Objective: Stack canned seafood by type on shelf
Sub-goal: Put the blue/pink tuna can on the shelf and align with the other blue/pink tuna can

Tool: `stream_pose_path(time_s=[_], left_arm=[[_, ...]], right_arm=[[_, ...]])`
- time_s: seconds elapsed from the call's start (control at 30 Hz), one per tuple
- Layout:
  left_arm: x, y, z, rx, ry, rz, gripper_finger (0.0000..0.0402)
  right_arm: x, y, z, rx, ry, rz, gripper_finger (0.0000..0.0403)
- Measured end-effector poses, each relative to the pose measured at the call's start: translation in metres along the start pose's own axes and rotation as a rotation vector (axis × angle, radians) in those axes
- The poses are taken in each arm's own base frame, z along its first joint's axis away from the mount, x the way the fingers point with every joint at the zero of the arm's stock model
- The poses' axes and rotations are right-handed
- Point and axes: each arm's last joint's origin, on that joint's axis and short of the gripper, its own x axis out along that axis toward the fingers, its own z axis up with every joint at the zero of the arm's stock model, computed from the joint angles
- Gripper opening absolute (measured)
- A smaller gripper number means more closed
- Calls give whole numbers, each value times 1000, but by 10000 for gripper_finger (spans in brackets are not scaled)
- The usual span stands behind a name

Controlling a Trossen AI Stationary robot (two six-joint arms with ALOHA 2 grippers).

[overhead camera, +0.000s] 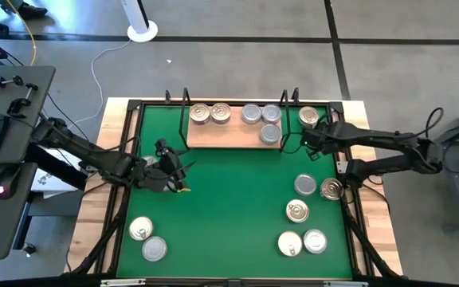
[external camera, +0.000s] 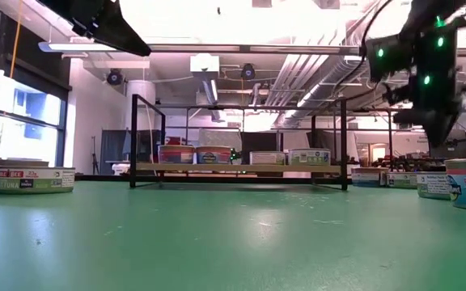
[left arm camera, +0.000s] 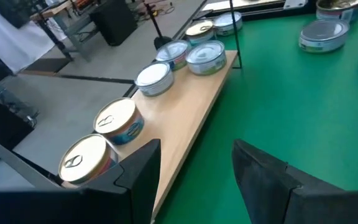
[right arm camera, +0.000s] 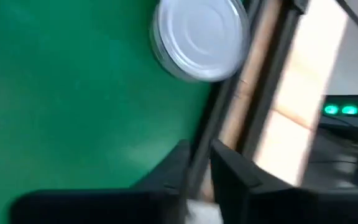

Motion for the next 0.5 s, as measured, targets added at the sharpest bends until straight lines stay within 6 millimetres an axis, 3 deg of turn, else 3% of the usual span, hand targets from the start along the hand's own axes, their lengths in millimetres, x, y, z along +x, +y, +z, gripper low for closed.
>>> stream_pose_path(time_s=[0.1,0.5], left_arm=[[0,0,0,1,0,0,186],[0,0,-1,9,5,2,186]], right_arm=[[8,3,8,64,-31,42,7],[19,-7,40,341,-195,61,3]])
